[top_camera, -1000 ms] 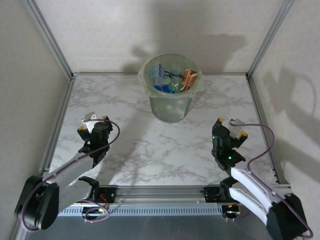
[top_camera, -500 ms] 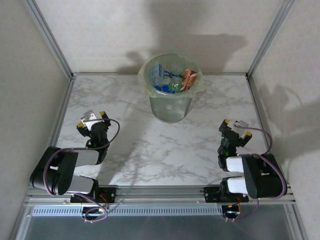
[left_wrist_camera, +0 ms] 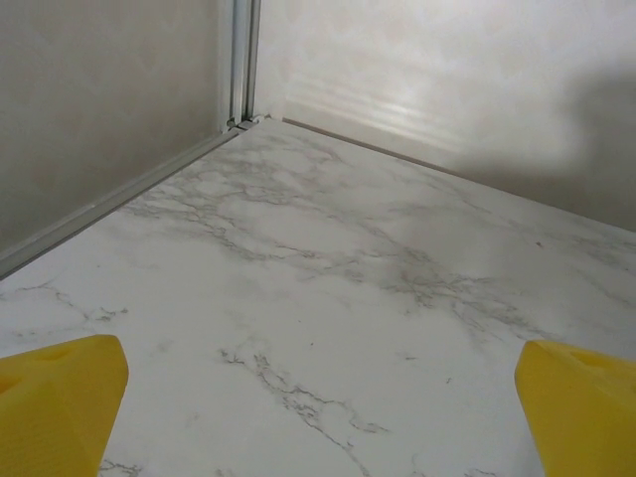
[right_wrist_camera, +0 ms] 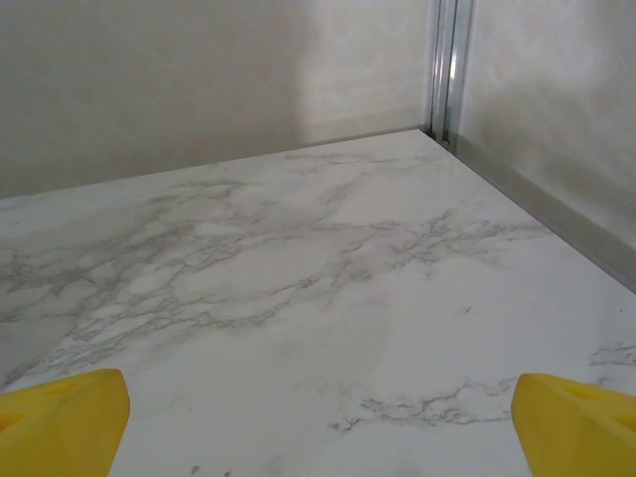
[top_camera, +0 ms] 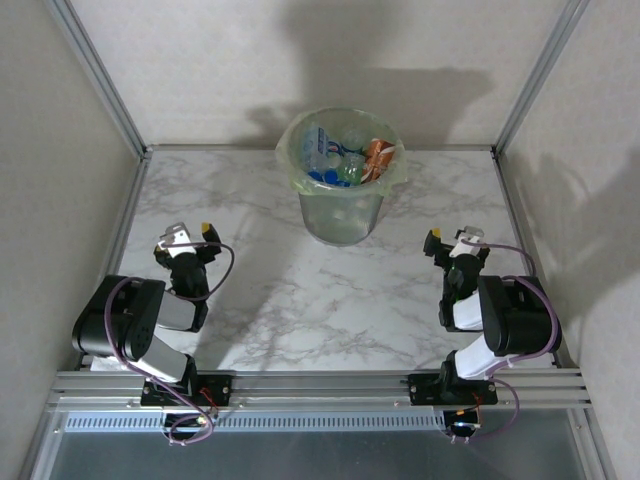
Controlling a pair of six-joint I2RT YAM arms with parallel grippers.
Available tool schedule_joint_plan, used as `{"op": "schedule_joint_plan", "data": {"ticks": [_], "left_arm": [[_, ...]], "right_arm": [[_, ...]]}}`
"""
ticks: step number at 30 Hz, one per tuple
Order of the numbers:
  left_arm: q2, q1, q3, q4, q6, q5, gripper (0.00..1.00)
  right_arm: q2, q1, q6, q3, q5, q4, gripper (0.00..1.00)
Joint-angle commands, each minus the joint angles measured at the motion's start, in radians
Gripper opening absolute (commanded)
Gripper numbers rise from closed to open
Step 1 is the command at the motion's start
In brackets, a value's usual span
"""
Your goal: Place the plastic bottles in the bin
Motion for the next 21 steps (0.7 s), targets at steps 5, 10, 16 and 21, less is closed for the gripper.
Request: {"op": "schedule_joint_plan", "data": {"ticks": [5,10,16,21], "left_arm": [[0.005,-0.011,0.007,0.044,0.019,-0.011,0.99],[0.005,-0.011,0.009,0.040,0.019,-0.011,0.99],[0.005,-0.011,0.012,0.036,0.019,-0.009,0.99],[0.006,-0.011,0.012,0.037,0.018,-0.006,0.99]], "right_arm": [[-0.002,0.000,-0.019,0.015,-0.018,0.041,0.99],[-0.001,0.003,-0.028,0.021,-0.029,0.031,0.99],[0.002,-0.013,-0.046,0.052,-0.138,-0.030,0.99],[0.001,-0.008,-0.055,0.040,-0.135,-0.005,0.99]]}}
